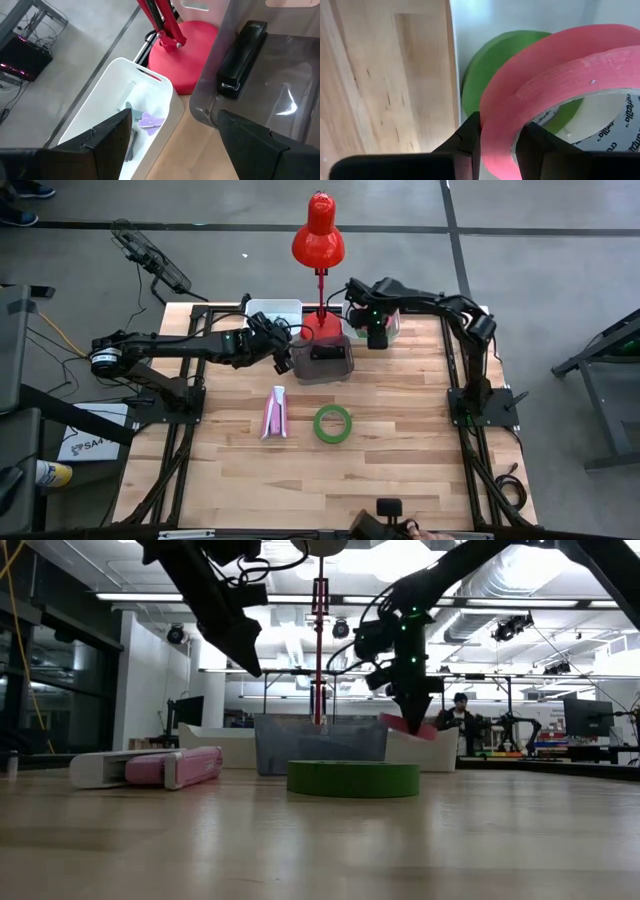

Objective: Pick and place Stapler, Stapler remover, tape
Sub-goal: Put the pink tape into the right white bin

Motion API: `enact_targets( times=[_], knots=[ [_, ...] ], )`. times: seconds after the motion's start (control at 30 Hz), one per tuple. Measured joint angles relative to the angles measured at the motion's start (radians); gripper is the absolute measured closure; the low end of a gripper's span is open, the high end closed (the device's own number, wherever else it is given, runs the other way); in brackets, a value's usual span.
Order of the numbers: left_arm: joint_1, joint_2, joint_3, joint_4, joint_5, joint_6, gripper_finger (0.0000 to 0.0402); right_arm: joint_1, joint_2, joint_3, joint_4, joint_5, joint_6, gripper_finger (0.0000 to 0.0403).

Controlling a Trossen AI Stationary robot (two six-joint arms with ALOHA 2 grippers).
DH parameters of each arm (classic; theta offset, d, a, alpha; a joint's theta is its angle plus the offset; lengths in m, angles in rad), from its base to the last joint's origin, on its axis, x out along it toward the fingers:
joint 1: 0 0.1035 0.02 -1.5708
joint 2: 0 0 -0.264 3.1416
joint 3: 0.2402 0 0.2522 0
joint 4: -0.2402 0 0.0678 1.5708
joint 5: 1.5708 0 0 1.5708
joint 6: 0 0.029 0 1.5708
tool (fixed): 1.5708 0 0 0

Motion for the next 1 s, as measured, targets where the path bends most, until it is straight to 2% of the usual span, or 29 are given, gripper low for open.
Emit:
enact_targets(
  times=[1.0],
  knots=[
    [0.0, 0.0, 0.0, -0.026, 0.05, 0.0, 0.0113, -0.002, 0.048, 0.0, 0.015, -0.026, -0.127, 0.0327]
  ],
)
